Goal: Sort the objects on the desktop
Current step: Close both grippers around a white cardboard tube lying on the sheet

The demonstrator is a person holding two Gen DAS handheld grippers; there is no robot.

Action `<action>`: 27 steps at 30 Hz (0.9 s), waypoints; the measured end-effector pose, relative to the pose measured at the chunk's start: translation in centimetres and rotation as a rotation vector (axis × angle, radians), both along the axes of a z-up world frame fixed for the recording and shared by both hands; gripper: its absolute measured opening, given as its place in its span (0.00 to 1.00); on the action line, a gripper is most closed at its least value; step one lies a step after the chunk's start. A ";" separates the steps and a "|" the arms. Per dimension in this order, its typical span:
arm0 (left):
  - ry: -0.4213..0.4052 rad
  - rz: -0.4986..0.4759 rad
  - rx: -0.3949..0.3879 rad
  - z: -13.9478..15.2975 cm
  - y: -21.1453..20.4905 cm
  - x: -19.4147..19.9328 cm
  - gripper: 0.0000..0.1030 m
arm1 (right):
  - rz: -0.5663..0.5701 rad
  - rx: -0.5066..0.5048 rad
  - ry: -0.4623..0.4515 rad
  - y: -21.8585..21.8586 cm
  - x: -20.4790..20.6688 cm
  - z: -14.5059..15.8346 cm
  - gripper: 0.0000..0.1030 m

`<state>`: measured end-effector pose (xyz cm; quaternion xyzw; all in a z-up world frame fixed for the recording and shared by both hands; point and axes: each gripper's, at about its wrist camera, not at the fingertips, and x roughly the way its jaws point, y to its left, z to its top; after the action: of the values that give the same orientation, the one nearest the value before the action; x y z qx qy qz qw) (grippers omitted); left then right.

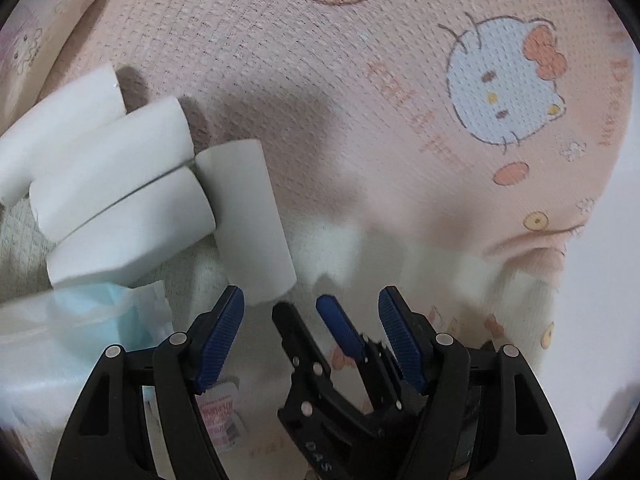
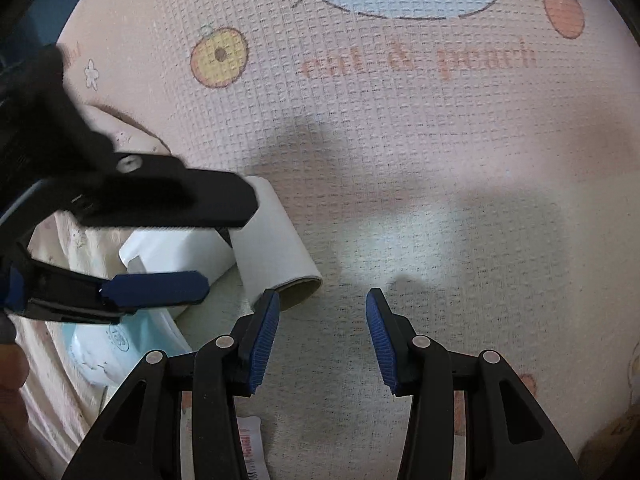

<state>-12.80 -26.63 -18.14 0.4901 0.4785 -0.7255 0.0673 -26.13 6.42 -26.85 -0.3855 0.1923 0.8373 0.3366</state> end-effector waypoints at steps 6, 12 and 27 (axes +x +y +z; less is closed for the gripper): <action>-0.039 -0.007 -0.018 -0.5 0.0 -0.9 0.71 | -0.005 -0.027 -0.010 0.3 0.0 -0.8 0.41; -0.133 -0.001 -0.067 0.0 1.0 -2.1 0.71 | 0.019 -0.036 -0.020 -0.2 -0.3 -1.3 0.41; -0.287 0.130 -0.036 -3.8 -0.4 -2.9 0.46 | 0.029 -0.075 -0.014 0.8 -0.3 -1.4 0.41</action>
<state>-15.70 -27.03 -21.97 0.5555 0.4816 -0.6505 0.1907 -26.48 7.18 -28.28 -0.4065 0.2156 0.8315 0.3112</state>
